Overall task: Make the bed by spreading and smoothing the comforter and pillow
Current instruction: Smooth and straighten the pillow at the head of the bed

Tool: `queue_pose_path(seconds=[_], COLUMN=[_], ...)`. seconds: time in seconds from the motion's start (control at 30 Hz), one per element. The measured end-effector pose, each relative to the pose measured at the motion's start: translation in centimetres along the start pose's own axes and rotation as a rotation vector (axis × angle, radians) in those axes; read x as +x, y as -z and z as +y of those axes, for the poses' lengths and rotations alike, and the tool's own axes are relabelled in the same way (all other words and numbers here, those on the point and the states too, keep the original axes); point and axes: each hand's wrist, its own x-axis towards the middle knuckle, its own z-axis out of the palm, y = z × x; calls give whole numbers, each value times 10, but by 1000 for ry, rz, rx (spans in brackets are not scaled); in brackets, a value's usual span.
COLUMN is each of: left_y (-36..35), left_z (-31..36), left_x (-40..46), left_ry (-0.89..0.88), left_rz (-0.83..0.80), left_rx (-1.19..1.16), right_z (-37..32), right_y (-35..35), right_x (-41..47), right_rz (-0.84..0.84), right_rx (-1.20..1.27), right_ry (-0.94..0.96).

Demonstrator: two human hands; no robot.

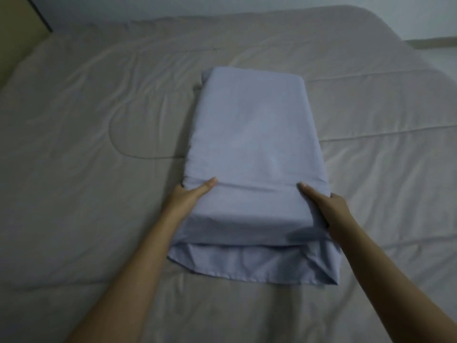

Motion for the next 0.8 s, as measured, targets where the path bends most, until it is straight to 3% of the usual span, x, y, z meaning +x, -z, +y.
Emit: queue_pose_path(seconds=[0.1,0.37,0.57,0.8], left_y=[3,-11,-23,-28], left_z=[-23,-56,-105,-138], left_x=[-36,-155,-237,-266], left_ry=[44,58,109,129], left_rz=[17,4,51,69], left_rx=[-170,-333,-332,-276], right_z=[16,48,90,132], right_y=[16,75,119,133], right_x=[-29,-103,-155,-177], right_rz=[-103,-102,-116,-83], right_rx=[25,-57,-98,-95], right_ry=[-51,16,-27,-41])
